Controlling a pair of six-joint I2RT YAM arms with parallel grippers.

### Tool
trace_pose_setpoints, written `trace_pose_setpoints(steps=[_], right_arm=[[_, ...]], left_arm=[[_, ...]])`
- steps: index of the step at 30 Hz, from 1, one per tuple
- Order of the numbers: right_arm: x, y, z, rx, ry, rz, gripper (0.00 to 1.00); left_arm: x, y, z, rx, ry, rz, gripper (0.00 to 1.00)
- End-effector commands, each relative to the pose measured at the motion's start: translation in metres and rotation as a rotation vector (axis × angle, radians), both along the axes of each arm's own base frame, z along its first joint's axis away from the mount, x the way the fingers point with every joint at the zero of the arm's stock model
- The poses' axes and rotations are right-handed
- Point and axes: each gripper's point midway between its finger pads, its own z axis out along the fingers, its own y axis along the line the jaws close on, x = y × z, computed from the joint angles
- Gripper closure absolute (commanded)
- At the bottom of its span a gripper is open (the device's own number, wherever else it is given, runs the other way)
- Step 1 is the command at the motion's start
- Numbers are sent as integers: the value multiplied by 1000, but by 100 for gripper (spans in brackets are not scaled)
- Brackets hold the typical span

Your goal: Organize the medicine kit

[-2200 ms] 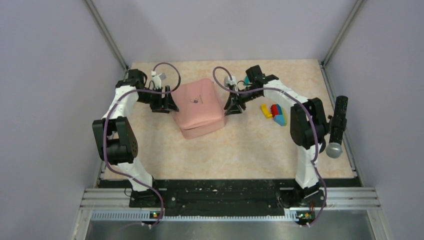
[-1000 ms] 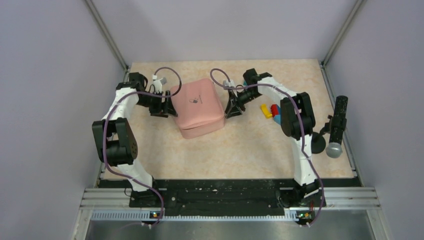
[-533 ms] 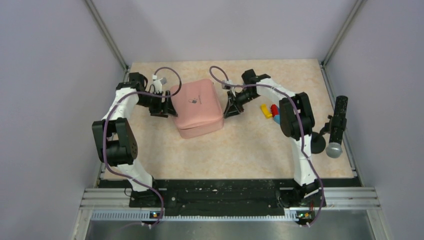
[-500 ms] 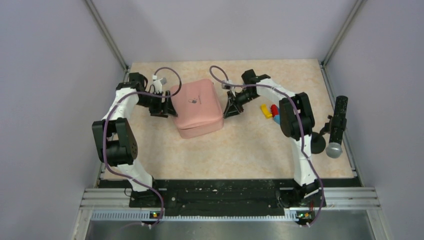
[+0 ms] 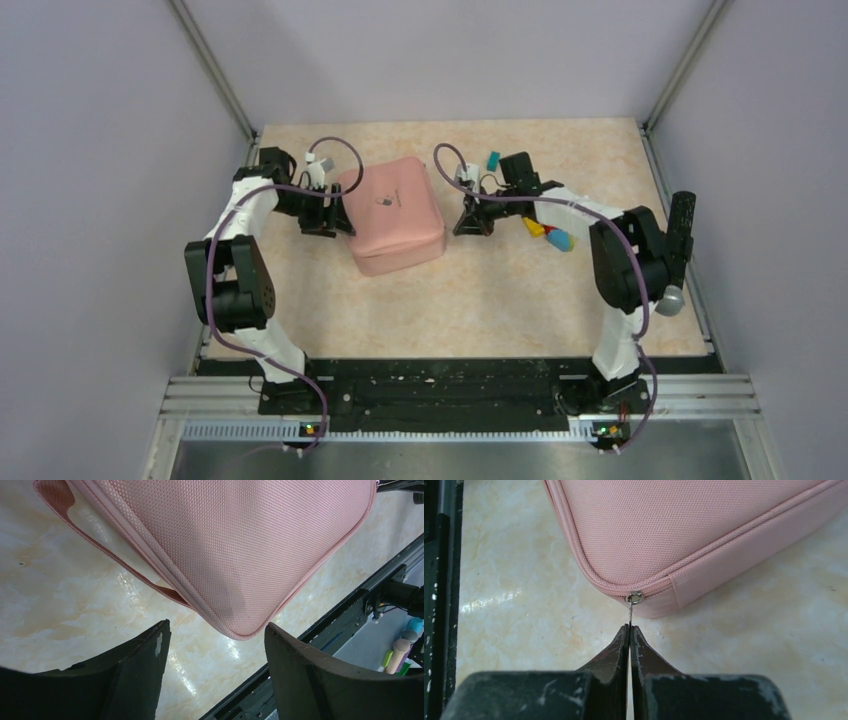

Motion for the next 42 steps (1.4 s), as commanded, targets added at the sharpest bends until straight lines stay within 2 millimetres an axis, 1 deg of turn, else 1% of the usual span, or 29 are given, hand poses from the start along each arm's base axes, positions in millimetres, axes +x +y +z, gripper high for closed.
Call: trace_pose_setpoints(steps=[1,3,6,11,18,19,22,23,24,27,31,36,42], right_arm=[[27,10,53,107,-225,-128,100],[24,12,48,107,-208,-130,100],[28,14,41,104,-178,-153,100],[36,17,38,104,-179,-155,100],[31,19,26,90,-178,-80,100],[28,20,26,94,-177,-60,98],[18,21,22,94,-165,21,82],[16,21,22,96,-168,48,77],[14,22,21,93,-163,68,75],[17,24,16,88,-154,87,73],[18,30,15,111,-141,133,71],[7,33,8,106,-114,229,70],[-8,32,9,117,-55,293,70]], left_arm=[[5,0,16,-6,-69,4,27],[6,0,16,-11,-66,6,27],[7,-1,15,-18,-60,7,27],[8,-1,16,-21,-58,7,27],[5,-1,17,-18,-63,3,27],[5,-1,17,-17,-64,2,27],[3,-2,18,-17,-66,-2,27],[3,-1,19,-17,-68,-3,27],[3,-1,18,-15,-65,-2,27],[3,-1,18,-13,-63,-3,27],[2,0,17,-7,-62,-5,27],[0,0,17,-2,-60,-9,27],[0,0,15,-2,-58,-10,27]])
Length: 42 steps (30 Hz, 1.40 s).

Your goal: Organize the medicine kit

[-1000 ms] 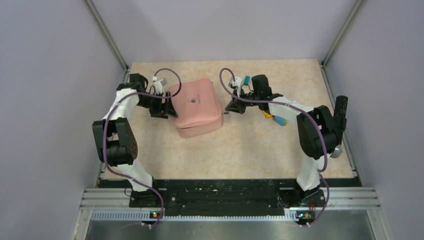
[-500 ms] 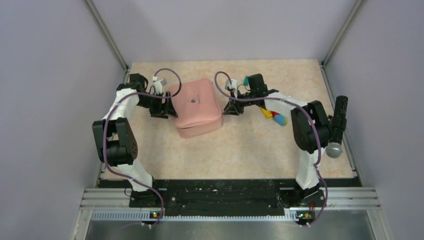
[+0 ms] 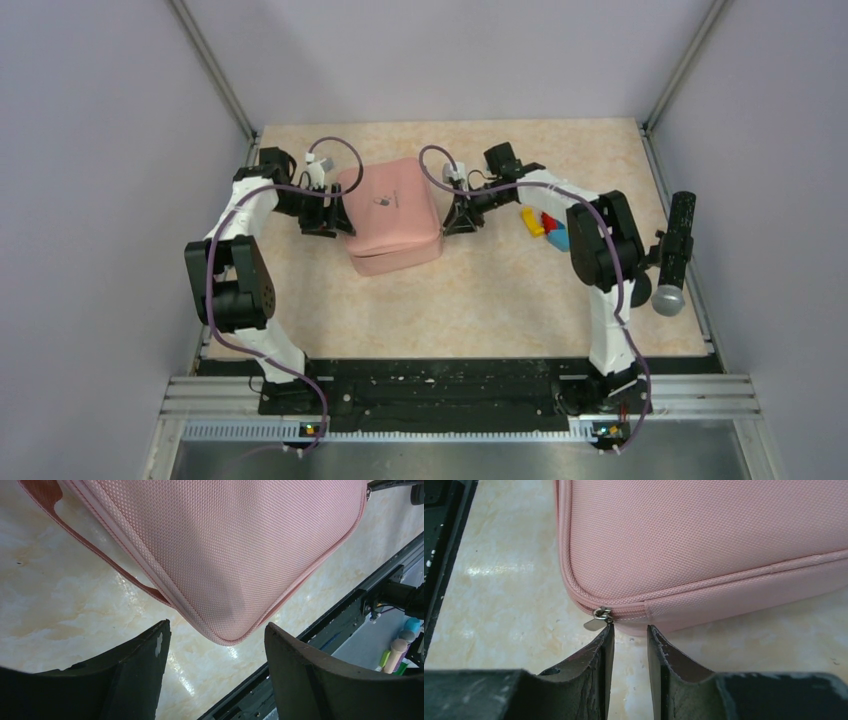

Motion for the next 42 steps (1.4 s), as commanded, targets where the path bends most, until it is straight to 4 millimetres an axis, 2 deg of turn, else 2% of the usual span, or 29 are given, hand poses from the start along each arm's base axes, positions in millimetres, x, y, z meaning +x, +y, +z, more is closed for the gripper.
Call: trace_pose_setpoints(steps=[1,12,17,22,24,31,37,42], right_arm=[[-27,10,12,52,41,120,69],[-39,16,13,55,138,115,67],[-22,20,7,32,160,15,69],[5,30,8,56,242,-134,70],[8,32,9,65,244,-144,70],[7,29,9,61,214,-149,84],[5,21,15,51,118,-190,98],[11,15,40,101,-50,-257,100]], left_arm=[[-1,1,14,2,-59,-14,27],[1,0,13,-10,-55,-11,27],[0,-1,12,-8,-55,-11,27],[-2,0,13,-6,-55,-11,27],[-2,0,13,-5,-56,-11,27],[-2,0,12,-4,-56,-12,27],[-1,-1,12,-9,-54,-12,27],[-1,-2,12,-16,-49,-10,27]])
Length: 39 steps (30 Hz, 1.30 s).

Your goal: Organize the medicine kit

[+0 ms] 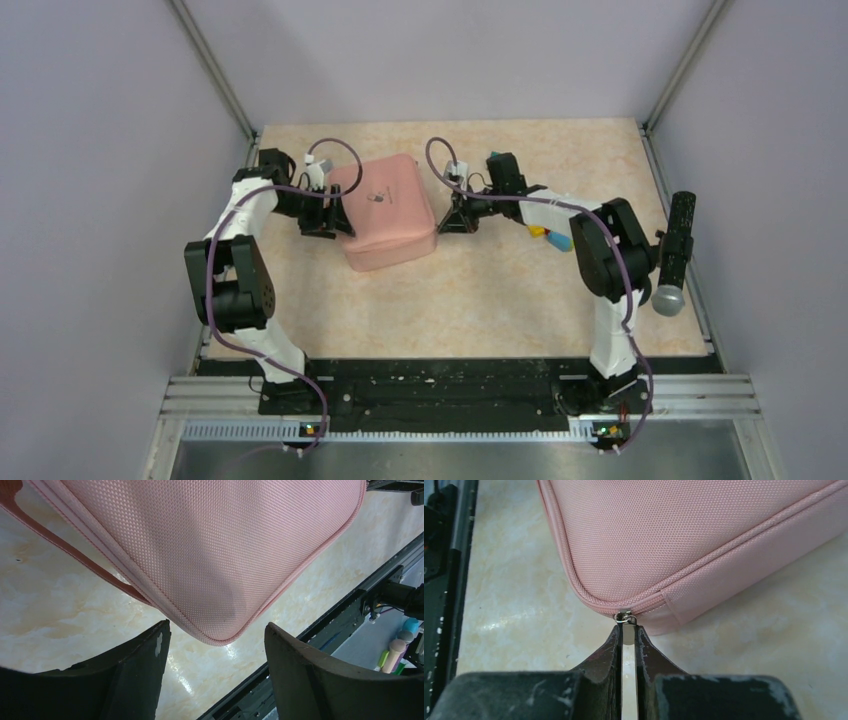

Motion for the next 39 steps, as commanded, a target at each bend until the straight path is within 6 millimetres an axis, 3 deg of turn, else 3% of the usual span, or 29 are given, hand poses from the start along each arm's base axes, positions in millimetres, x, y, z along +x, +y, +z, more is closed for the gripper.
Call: trace_pose_setpoints(steps=[1,10,14,19,26,39], right_arm=[[14,2,44,36,-233,-72,100],[17,3,47,-12,-392,-124,100],[4,7,45,-13,-402,-51,100],[-16,9,36,0,-325,45,83],[-22,16,28,10,-207,106,66],[-5,19,10,-16,-145,132,62]], left_arm=[[1,-2,14,-16,-56,-11,27],[4,-3,14,-23,-57,-10,27],[4,-3,14,-24,-57,-9,27],[4,-3,14,-26,-56,-9,27],[3,-3,14,-25,-54,-10,27],[2,-2,14,-14,-55,-12,27]])
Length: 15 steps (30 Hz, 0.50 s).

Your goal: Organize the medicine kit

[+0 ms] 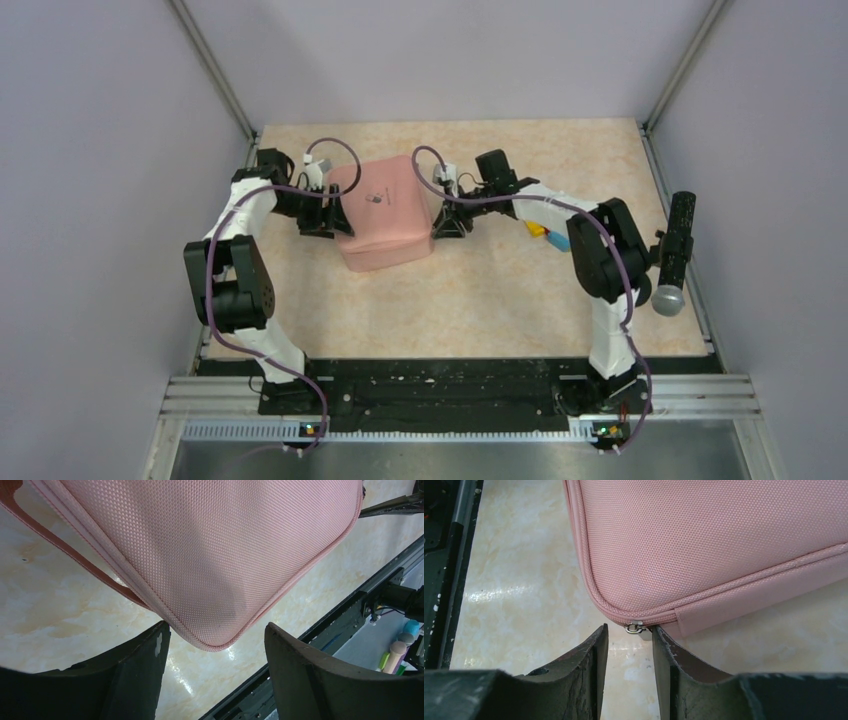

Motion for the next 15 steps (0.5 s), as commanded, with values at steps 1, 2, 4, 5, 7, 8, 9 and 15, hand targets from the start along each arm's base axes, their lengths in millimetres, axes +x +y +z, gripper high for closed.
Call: trace_pose_setpoints(steps=[1,2,4,5,7,8,9,15], right_arm=[[7,8,-3,10,-24,37,61],[9,8,-5,6,-23,34,60],[12,8,-9,-4,-18,24,58],[13,8,-11,-8,-15,20,57],[15,8,-14,-13,-12,12,54],[16,8,-13,-11,-14,11,53],[16,9,-12,-8,-15,10,53],[21,14,1,29,-29,-2,58]], left_arm=[[0,-2,12,-10,-49,-14,27],[0,-2,12,-10,-50,-15,27],[-1,-3,12,-10,-49,-16,27],[0,-2,12,-9,-49,-16,27],[0,-2,12,-9,-48,-15,27],[0,-2,12,-9,-49,-14,27],[0,-2,12,-10,-49,-16,27],[0,-3,12,-12,-46,-14,27]])
